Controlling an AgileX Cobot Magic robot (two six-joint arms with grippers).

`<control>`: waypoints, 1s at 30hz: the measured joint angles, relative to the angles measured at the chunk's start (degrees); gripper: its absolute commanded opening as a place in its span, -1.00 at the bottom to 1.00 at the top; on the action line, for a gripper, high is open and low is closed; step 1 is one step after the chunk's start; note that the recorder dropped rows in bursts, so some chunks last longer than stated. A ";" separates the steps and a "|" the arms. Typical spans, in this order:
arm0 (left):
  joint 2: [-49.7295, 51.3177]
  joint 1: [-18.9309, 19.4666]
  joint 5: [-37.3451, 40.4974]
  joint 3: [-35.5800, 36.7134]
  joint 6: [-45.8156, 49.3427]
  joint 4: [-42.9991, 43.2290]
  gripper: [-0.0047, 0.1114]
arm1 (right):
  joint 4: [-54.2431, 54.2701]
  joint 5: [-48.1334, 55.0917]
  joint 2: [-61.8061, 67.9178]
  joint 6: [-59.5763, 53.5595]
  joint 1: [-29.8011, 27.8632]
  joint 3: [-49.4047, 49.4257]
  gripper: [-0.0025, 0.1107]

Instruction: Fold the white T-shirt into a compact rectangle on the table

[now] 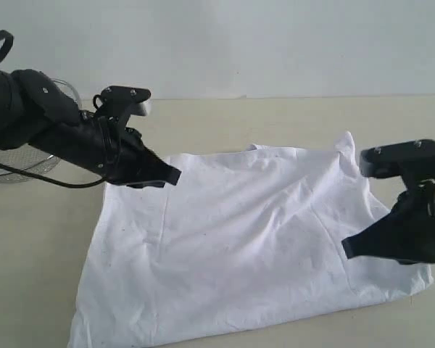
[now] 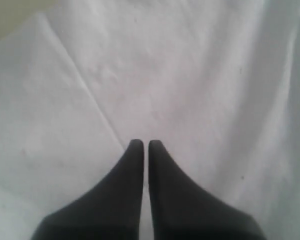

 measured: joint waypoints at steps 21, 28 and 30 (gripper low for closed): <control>-1.04 0.00 -21.54 -4.99 0.21 -2.73 -0.84 | 1.12 -2.05 -16.45 -0.85 0.00 -3.02 -0.96; -1.04 0.00 -18.86 -5.09 0.23 -0.85 -0.84 | 1.51 -8.18 -15.85 9.45 0.00 -3.12 -0.96; -1.04 0.00 -18.51 -5.09 0.23 -0.62 -0.84 | 1.73 -6.83 -14.71 10.92 0.00 -3.12 -0.96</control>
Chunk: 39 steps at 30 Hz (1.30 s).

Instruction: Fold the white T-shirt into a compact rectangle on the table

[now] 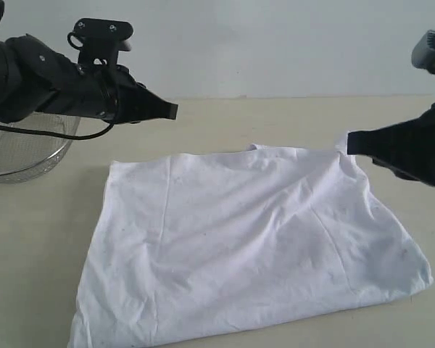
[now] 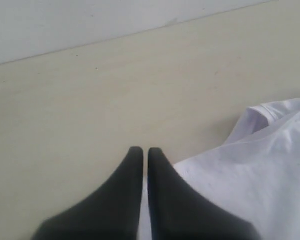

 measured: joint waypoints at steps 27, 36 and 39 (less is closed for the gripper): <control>2.19 0.00 16.49 -0.11 -7.57 -2.32 -0.84 | -3.37 3.00 9.96 -8.10 -8.42 -4.70 -0.96; 2.19 0.00 7.95 -0.18 -7.81 -4.87 -0.84 | 7.30 14.28 15.15 -24.34 -9.99 -12.94 -0.96; 2.19 0.00 5.88 -1.50 -3.57 -5.08 -0.84 | 8.37 12.95 15.26 -23.93 -9.99 -12.94 -0.96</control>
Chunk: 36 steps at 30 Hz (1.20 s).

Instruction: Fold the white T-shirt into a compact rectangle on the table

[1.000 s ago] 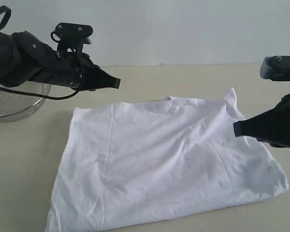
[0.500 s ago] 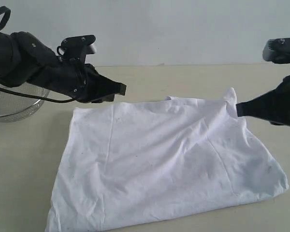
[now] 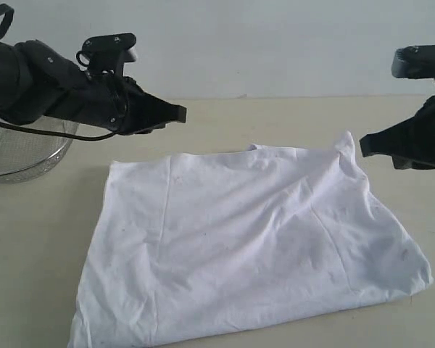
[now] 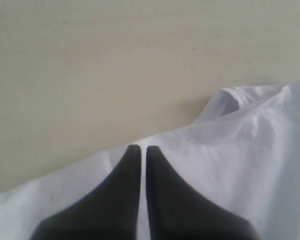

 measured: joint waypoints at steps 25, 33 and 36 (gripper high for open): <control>-1.93 3.79 18.50 8.48 12.45 -12.25 -0.84 | 5.69 12.36 12.23 -12.44 -13.59 -18.34 -0.96; -3.49 4.98 23.32 14.12 20.37 -22.59 -0.84 | 23.79 15.58 18.82 -34.55 -15.27 -18.42 -0.96; -3.58 6.71 26.24 15.25 20.77 -22.84 -0.84 | 27.96 18.93 23.04 -40.95 -15.27 -18.42 -0.96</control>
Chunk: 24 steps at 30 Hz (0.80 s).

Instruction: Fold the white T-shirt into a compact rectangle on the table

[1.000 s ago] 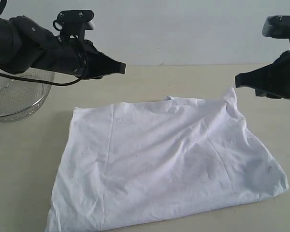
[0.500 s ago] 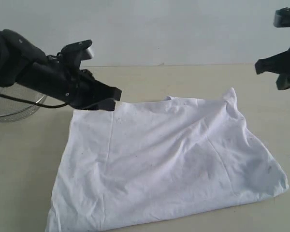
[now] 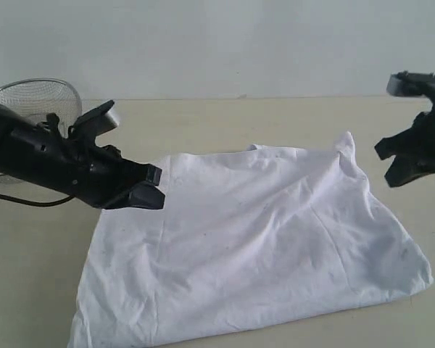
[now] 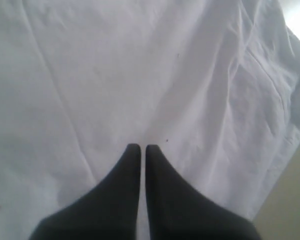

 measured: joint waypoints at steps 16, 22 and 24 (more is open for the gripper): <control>-1.13 5.02 3.78 2.36 3.81 -0.11 -0.84 | 5.54 2.28 4.63 -6.29 0.00 0.00 -0.92; -1.13 5.02 4.18 2.36 3.93 -0.11 -0.84 | 4.86 2.63 4.63 -2.55 0.00 0.00 0.42; -1.13 5.02 4.28 2.36 4.02 -0.11 -0.84 | 2.19 2.39 4.63 1.75 0.00 0.00 0.47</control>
